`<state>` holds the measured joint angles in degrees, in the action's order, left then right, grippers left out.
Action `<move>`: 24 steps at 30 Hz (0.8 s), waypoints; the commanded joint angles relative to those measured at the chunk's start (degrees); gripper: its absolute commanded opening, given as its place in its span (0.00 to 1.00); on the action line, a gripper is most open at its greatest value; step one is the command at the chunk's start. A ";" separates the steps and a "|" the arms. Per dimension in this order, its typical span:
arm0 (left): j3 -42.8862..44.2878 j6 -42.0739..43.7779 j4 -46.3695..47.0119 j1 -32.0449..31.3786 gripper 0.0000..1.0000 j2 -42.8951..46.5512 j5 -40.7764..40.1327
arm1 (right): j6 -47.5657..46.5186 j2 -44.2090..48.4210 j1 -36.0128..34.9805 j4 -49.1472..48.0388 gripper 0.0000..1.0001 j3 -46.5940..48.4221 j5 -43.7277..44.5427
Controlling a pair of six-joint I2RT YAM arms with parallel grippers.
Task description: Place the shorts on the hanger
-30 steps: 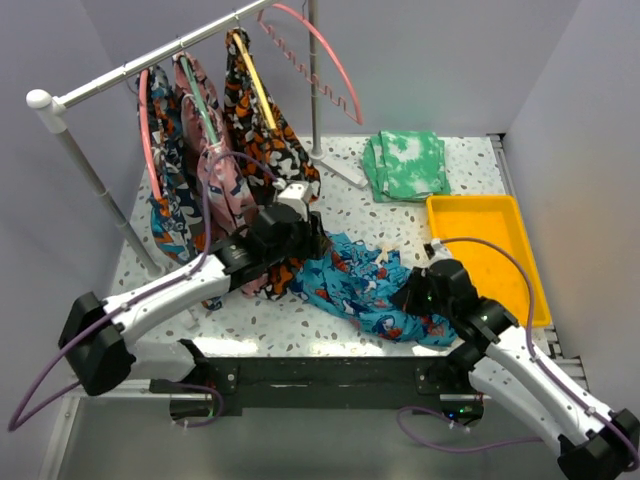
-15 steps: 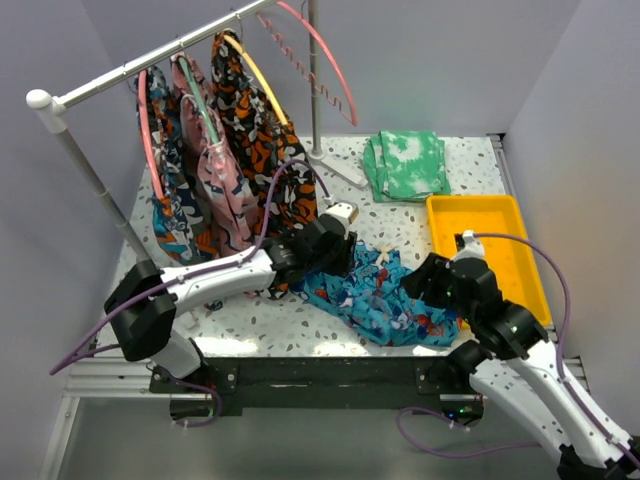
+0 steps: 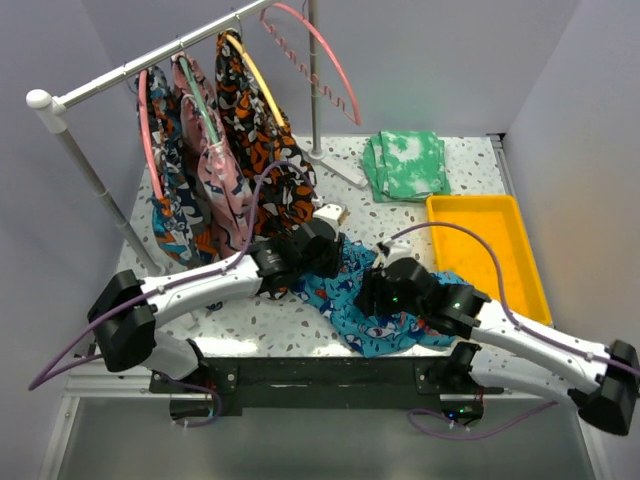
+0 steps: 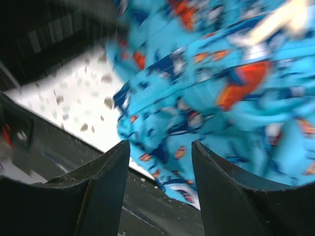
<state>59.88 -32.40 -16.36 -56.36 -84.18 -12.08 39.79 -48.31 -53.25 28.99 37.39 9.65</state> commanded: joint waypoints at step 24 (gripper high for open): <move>-4.86 1.64 0.19 5.03 0.44 5.87 8.03 | 17.14 -25.55 -24.09 12.02 0.00 9.12 40.53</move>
<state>52.58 -32.12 -18.68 -50.41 -78.08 -7.16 46.33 -83.72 -77.25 31.31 49.06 42.50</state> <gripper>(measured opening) 0.411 0.027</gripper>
